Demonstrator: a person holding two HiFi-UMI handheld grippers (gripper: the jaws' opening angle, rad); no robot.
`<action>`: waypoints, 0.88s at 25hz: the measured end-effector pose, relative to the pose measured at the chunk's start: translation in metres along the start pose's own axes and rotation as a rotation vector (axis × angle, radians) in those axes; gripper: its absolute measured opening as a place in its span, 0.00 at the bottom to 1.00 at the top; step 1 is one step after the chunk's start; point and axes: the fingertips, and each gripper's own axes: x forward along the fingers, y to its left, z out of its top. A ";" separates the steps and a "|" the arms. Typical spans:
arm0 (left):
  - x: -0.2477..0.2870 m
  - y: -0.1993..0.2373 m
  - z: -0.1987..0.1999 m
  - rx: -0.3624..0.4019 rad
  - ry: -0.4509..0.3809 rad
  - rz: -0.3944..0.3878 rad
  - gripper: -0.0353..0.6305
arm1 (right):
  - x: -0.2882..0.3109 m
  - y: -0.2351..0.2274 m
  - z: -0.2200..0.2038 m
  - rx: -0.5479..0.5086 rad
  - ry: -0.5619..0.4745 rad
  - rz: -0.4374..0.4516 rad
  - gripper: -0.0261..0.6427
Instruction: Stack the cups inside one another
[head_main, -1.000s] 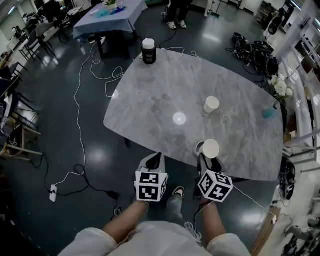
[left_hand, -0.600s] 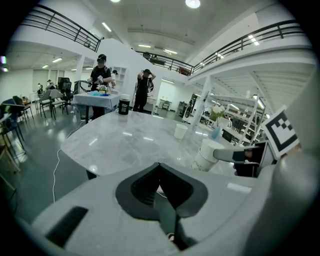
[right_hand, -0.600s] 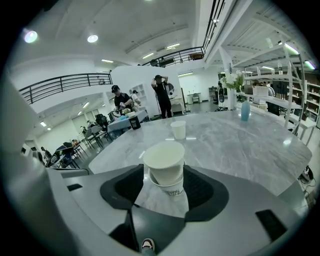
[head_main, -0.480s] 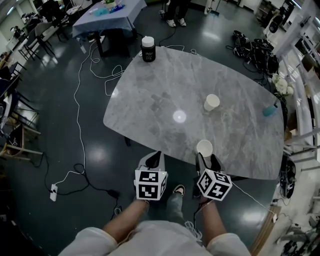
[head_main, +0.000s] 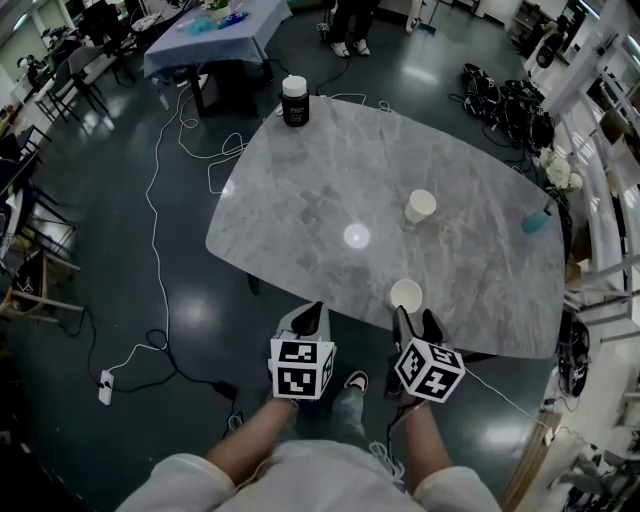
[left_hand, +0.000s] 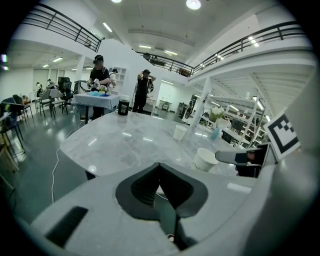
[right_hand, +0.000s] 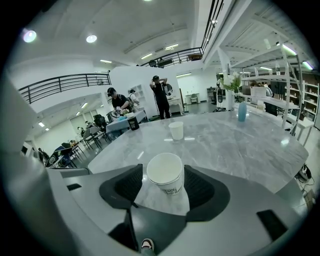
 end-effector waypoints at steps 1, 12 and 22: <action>0.000 -0.001 0.001 0.000 -0.001 0.000 0.04 | -0.001 -0.001 0.001 0.000 -0.003 -0.006 0.37; -0.007 -0.009 0.018 0.020 -0.035 -0.016 0.04 | -0.022 -0.006 0.028 0.010 -0.098 -0.016 0.35; -0.015 -0.027 0.047 0.064 -0.091 -0.046 0.04 | -0.048 -0.019 0.049 0.015 -0.172 -0.051 0.20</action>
